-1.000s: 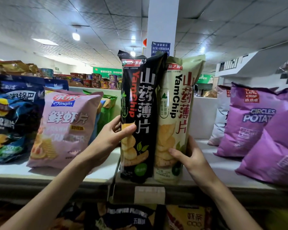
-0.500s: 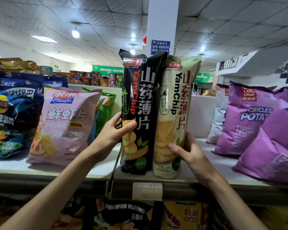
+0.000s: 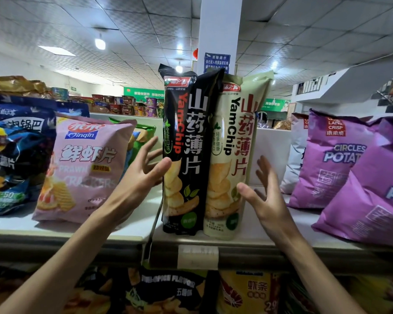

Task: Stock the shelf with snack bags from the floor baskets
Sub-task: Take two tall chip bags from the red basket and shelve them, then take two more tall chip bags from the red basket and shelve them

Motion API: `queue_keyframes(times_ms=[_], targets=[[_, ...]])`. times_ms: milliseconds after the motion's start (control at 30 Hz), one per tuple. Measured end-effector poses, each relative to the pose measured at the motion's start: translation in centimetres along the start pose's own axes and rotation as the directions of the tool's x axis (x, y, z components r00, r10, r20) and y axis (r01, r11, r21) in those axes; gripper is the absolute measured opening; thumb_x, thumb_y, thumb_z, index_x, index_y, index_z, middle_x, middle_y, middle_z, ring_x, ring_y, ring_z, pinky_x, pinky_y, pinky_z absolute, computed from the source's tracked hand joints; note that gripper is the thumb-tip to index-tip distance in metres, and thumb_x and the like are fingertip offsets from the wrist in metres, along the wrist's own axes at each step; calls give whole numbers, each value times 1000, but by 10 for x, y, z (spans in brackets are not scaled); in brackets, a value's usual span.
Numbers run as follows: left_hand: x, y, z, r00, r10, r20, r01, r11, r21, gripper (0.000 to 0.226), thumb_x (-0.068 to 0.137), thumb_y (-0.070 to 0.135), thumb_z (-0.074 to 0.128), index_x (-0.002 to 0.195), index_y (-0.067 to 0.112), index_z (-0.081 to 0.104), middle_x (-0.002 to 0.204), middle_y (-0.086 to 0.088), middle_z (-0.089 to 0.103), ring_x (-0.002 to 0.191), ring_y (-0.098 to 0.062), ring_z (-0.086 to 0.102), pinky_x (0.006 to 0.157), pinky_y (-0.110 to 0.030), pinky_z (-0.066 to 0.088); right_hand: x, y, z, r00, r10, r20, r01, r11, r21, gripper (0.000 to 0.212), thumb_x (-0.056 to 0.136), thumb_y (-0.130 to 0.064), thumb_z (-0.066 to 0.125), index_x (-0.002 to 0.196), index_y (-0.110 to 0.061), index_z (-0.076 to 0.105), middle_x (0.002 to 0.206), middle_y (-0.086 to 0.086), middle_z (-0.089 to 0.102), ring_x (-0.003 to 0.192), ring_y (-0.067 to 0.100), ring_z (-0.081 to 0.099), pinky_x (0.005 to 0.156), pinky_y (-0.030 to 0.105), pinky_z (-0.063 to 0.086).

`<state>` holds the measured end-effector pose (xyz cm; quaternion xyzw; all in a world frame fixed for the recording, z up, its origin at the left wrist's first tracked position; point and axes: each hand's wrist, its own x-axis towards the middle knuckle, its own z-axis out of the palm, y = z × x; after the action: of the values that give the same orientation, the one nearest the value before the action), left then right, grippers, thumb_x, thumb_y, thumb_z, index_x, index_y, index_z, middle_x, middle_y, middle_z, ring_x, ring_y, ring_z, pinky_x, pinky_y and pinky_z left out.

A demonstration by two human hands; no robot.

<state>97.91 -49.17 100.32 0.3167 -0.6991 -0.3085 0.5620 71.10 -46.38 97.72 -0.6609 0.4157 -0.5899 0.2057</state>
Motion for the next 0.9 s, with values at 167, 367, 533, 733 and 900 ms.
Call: queue_keyframes(times_ms=[167,367,533,733,900], targets=[[-24,16,-4,982,117,-146,-105,991,86,119,52,93,57,152,44,17,157,20,30,142,-4,36,114,-47,34,-16,-24,-8,980,-157,-123,154,988,-32,107,64,-82,58,153,-44,12,162,-22,12,147,-4,14,120,39,19],[-82,33,25,948,297,-111,-308,945,-108,107,62,87,58,150,34,29,157,12,36,145,-12,34,110,-54,33,-71,-47,-33,950,-279,-136,303,931,203,95,67,-79,63,146,-38,31,159,-13,30,147,9,29,115,48,30],[-104,36,100,964,233,131,-181,930,-321,109,59,87,59,147,30,31,157,7,37,144,-16,35,111,-54,35,-127,-47,-78,951,-115,-286,207,926,316,91,44,-76,78,126,-43,58,145,-14,46,139,7,43,108,37,45],[-117,55,232,899,249,361,-64,889,-453,105,63,85,57,147,28,29,158,2,34,145,-16,35,112,-57,34,-215,-45,-174,923,-3,-386,69,985,156,97,66,-72,68,145,-29,29,158,-6,33,145,9,34,116,49,31],[-154,86,390,786,305,537,83,809,-581,103,63,82,60,145,27,33,153,7,41,142,-15,38,112,-51,36,-319,-60,-301,796,47,-604,-2,997,75,97,70,-70,66,147,-25,30,158,-3,35,144,12,36,116,48,32]])
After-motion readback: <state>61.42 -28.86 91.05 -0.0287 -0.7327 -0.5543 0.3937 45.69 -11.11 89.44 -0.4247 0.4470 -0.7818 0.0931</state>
